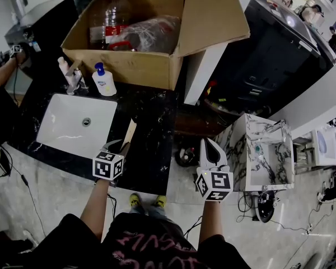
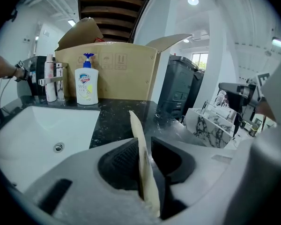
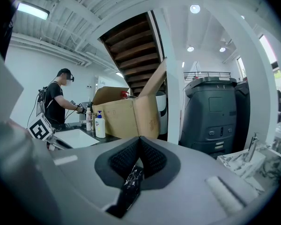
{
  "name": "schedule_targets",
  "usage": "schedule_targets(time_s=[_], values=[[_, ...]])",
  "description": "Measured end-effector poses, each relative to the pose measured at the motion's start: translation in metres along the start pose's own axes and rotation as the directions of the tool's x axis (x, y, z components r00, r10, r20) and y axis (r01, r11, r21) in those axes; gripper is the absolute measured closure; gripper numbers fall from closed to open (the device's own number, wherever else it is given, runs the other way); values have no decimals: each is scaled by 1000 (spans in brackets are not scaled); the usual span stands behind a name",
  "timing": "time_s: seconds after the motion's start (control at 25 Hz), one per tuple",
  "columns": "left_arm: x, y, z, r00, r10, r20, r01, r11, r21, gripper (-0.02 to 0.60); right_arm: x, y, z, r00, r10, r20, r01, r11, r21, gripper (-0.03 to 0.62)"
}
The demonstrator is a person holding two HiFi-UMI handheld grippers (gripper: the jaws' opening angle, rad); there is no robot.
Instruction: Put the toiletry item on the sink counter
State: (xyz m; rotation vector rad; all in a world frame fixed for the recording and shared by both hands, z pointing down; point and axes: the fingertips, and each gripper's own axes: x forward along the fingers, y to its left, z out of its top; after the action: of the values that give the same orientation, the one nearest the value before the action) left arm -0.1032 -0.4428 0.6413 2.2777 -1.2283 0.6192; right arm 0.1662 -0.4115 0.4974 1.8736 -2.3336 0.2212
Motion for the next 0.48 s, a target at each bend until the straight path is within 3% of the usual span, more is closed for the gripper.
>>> schedule_targets(time_s=[0.48], values=[[-26, 4, 22, 997, 29, 69, -30, 999, 16, 479, -7, 9, 13, 999, 13, 39, -13, 1000, 11, 581]])
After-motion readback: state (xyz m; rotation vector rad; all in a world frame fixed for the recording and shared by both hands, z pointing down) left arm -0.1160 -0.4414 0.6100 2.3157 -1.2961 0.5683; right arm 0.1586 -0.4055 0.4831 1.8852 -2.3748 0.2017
